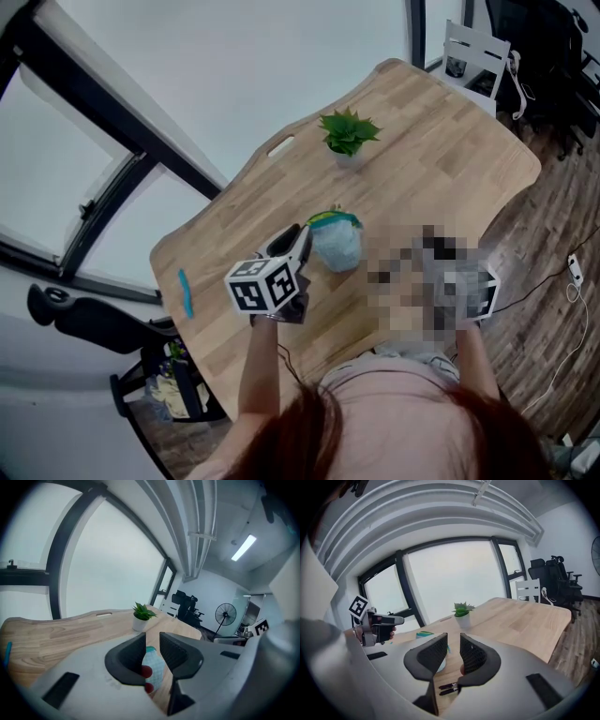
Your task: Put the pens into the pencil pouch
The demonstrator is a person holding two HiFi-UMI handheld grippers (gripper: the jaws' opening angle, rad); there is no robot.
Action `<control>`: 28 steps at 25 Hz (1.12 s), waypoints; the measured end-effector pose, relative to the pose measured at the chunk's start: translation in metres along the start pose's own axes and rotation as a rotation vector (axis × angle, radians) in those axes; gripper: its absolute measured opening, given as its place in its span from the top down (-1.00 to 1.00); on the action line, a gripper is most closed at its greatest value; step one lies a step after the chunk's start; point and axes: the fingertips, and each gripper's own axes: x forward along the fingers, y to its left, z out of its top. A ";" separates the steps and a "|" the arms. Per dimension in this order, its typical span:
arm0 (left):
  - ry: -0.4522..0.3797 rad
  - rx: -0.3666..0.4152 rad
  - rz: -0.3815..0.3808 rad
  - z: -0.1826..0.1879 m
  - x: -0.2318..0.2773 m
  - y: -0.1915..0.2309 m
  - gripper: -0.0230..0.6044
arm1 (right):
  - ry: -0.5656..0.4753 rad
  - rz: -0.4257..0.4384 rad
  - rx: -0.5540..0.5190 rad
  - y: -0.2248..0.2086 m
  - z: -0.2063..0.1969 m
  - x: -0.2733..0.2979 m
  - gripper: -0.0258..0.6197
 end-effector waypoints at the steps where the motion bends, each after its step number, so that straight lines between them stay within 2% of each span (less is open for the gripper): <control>1: 0.015 0.000 0.000 -0.001 0.005 0.004 0.65 | 0.012 -0.005 0.005 -0.003 -0.003 0.004 0.70; 12: 0.204 -0.019 -0.016 -0.021 0.051 0.049 0.61 | 0.158 -0.032 0.022 -0.025 -0.045 0.037 0.69; 19: 0.299 -0.067 -0.119 -0.026 0.077 0.050 0.56 | 0.252 -0.062 0.109 -0.037 -0.079 0.053 0.66; 28: 0.401 -0.105 -0.192 -0.038 0.103 0.054 0.56 | 0.337 -0.089 0.193 -0.044 -0.113 0.061 0.62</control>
